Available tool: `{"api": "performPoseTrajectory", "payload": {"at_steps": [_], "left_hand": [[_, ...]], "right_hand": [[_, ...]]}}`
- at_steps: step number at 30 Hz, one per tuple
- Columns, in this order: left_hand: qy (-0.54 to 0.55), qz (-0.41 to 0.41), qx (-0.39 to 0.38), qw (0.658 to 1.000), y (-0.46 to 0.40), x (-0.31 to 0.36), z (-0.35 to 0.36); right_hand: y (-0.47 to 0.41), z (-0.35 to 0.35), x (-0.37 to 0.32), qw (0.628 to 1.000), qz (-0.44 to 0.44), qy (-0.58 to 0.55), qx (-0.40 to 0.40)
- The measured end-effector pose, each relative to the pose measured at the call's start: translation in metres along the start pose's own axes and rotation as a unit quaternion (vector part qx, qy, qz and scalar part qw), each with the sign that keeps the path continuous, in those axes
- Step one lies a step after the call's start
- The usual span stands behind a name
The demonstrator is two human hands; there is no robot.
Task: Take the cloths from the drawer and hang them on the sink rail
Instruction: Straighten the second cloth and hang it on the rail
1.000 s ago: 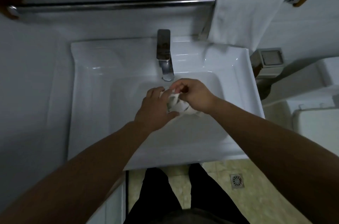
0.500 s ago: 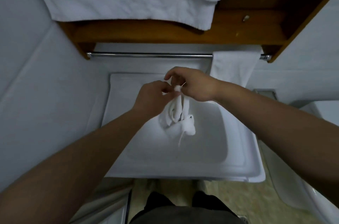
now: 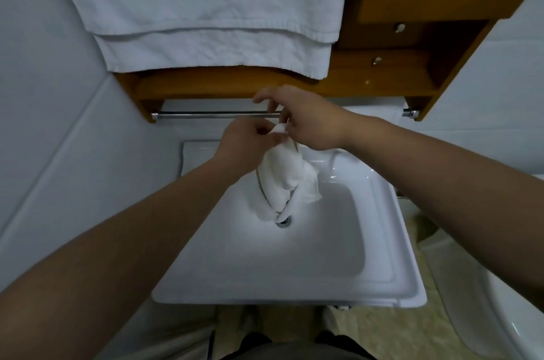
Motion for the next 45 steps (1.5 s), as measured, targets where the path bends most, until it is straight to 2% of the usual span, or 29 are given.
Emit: {"api": "performPoseTrajectory", "payload": {"at_steps": [4,11,16,20,24,30,33,38,41,45], "left_hand": [[-0.113,0.054,-0.012,0.992,-0.002,0.028,-0.008],[-0.184,0.086,0.024,0.979,-0.012,0.046,-0.053],[-0.267,0.06,0.019,0.962,-0.02,0.039,-0.068],[-0.262,0.014,0.026,0.965,-0.026,0.02,-0.092],[-0.229,-0.017,0.028,0.973,-0.028,-0.003,-0.113],[-0.294,-0.034,0.047,0.954,-0.026,-0.004,-0.135],[-0.264,-0.062,0.033,0.962,-0.027,-0.014,-0.143],[-0.254,-0.07,0.011,0.964,-0.03,-0.022,-0.137],[-0.211,-0.076,0.003,0.974,-0.032,-0.023,-0.129],[-0.156,-0.076,-0.045,0.984,-0.032,-0.014,-0.096]], "right_hand": [[0.0,-0.012,-0.001,0.997,0.019,0.071,0.031],[0.008,-0.018,0.026,0.99,0.083,0.085,0.076],[0.013,-0.027,0.055,0.98,0.133,0.119,0.088],[0.021,-0.036,0.081,0.97,0.191,0.135,0.068],[0.025,-0.042,0.098,0.967,0.205,0.135,0.064],[0.032,-0.058,0.131,0.946,0.267,0.169,0.077],[0.041,-0.071,0.14,0.938,0.298,0.148,0.097],[0.044,-0.083,0.132,0.941,0.296,0.106,0.124],[0.043,-0.08,0.12,0.952,0.278,-0.006,0.127],[0.032,-0.061,0.078,0.947,0.232,-0.197,0.107]]}}
Point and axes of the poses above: each hand's wrist, its own y-axis away from the middle knuckle, its own z-axis out of the palm, x = y × z, the point moved 10 cm from there along -y, towards the middle knuckle, and after that the axes turned 7 degrees about -x, right-handed, at the moved point
